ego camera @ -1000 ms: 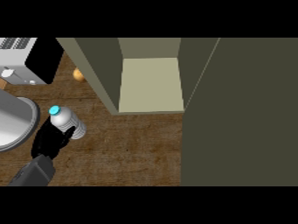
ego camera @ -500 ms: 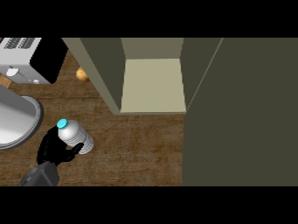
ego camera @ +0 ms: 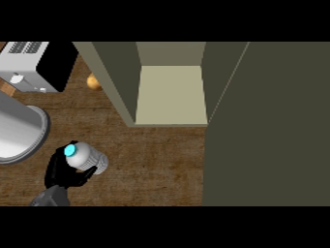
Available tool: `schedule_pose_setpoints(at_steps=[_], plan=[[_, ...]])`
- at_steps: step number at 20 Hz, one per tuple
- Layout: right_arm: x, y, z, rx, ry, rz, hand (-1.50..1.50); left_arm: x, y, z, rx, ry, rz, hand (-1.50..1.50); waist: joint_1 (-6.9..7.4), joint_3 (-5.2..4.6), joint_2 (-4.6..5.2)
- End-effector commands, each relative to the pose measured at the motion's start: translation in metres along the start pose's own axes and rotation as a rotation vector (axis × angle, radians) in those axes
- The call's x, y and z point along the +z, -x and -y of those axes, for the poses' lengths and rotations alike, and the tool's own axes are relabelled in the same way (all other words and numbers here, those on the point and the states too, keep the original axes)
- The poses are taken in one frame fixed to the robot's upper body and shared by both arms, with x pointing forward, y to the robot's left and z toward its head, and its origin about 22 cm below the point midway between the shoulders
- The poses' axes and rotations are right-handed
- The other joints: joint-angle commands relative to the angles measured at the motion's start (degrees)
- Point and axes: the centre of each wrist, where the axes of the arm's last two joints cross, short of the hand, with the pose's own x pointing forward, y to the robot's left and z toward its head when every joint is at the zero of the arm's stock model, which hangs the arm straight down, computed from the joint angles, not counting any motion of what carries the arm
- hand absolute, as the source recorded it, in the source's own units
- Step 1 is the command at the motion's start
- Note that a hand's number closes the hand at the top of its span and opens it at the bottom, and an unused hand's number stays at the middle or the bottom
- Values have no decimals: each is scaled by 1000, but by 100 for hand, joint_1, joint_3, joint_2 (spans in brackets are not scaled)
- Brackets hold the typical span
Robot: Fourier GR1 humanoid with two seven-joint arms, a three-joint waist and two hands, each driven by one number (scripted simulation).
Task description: Pick up the bottled water, place it into the cabinet and close the cabinet
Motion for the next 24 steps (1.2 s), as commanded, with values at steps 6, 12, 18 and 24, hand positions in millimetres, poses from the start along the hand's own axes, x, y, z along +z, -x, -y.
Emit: schedule_pose_setpoints(at_steps=[6, 12, 18, 24], plan=[[1, -8, -2, -22, -14, 3, -150, -5, -6, 12, 113, 84, 8, 150, 5, -19, 14], [1, 2, -2, 0, -18, -7, -150, 10, -35, 30, 51, 127, -24, 150, 54, -12, -3], [-3, 10, -6, -20, -5, 10, -150, -17, -37, 113, 31, 180, 36, 150, 21, -15, 7], [-10, -11, -14, -41, -38, 3, -150, -33, -61, 175, -31, 204, 36, 150, -7, -19, 16]])
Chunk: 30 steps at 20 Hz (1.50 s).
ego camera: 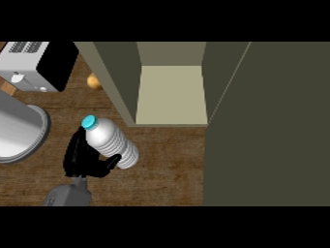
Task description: Pick up the bottled water, place it into the cabinet and close the cabinet
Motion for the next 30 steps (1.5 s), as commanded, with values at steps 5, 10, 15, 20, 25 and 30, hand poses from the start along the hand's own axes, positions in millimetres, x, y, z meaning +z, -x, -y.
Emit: schedule_pose_setpoints(at_steps=[5, 10, 15, 20, 25, 30], plan=[[-1, -4, -1, -12, -10, 6, -150, -30, -19, 74, -66, 16, 44, 150, -39, -4, 7], [2, -13, 6, -12, 6, 5, -150, -58, -43, 110, -101, 24, 36, 150, -44, -3, 8], [-18, -3, -6, -11, -14, 4, -150, -103, -33, 141, -265, 15, 91, 150, -117, -5, 39], [-2, 12, -4, -25, -2, -3, -150, -124, -27, 165, -338, 2, 81, 150, -159, -4, 32], [-9, 5, 0, -13, -14, 0, -150, -157, -42, 180, -402, -26, 101, 150, -147, -5, 35], [-10, -4, 4, -21, -28, -8, -150, -179, -34, 170, -502, -90, 103, 150, -239, -6, 70]])
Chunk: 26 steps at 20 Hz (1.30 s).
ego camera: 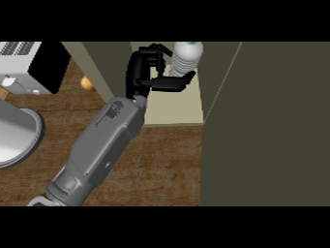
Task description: Pick up the bottled water, place it into the cabinet and close the cabinet
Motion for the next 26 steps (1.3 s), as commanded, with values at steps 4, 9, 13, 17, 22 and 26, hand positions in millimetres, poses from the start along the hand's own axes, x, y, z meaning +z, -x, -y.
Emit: schedule_pose_setpoints(at_steps=[4, 9, 13, 17, 22, 26], plan=[[-8, -2, 0, -17, -9, 11, -150, -33, 2, -17, -114, -73, -27, 150, -77, -1, 55], [1, -1, 0, -15, -15, -13, -150, -27, 20, -10, -214, -110, -17, 150, -102, -1, 52], [2, -3, 5, -8, -22, 11, -150, -29, 28, -27, -260, -130, -10, 150, -115, -2, 61], [2, 9, -3, -20, -39, -1, -150, -28, 35, -38, -381, -178, 6, 150, -163, -1, 84], [-2, 16, 2, -12, -47, -1, -150, -21, 47, -40, -486, -222, -1, 150, -199, -2, 110], [-7, 12, -7, -19, -47, 15, -150, -33, 35, -57, -543, -267, -12, -150, -246, -5, 141]])
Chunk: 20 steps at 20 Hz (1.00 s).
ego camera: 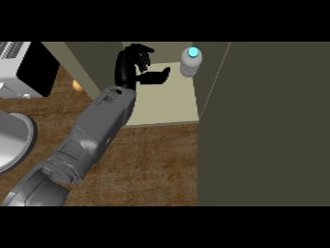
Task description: Pick up the bottled water, place it into the cabinet and close the cabinet
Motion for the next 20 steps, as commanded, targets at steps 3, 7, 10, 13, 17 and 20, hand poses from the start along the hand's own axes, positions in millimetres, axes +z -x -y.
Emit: schedule_pose_setpoints(at_steps=[3, 7, 10, 13, 17, 20], plan=[[-2, -4, 10, -6, 16, 14, -150, -1, 17, -14, -97, -54, 24, -150, 31, -14, 25], [-4, -3, 7, 7, 1, 4, -150, -5, 28, -32, -116, -57, -20, -150, 23, -15, 44], [-3, -9, -5, 3, 0, -4, -150, -2, 26, -24, -104, -69, -28, -150, 14, -19, 29], [-9, 1, -2, 2, -3, -9, -150, -4, 30, -31, -94, -80, -55, -150, 29, -17, 54], [3, -2, -2, 15, -20, -13, -150, -7, 32, -40, -46, -68, -17, -150, 13, -18, 34], [10, 1, 0, 3, 5, 9, -150, -9, 27, -38, 77, -28, 43, -150, 98, -16, -12]])
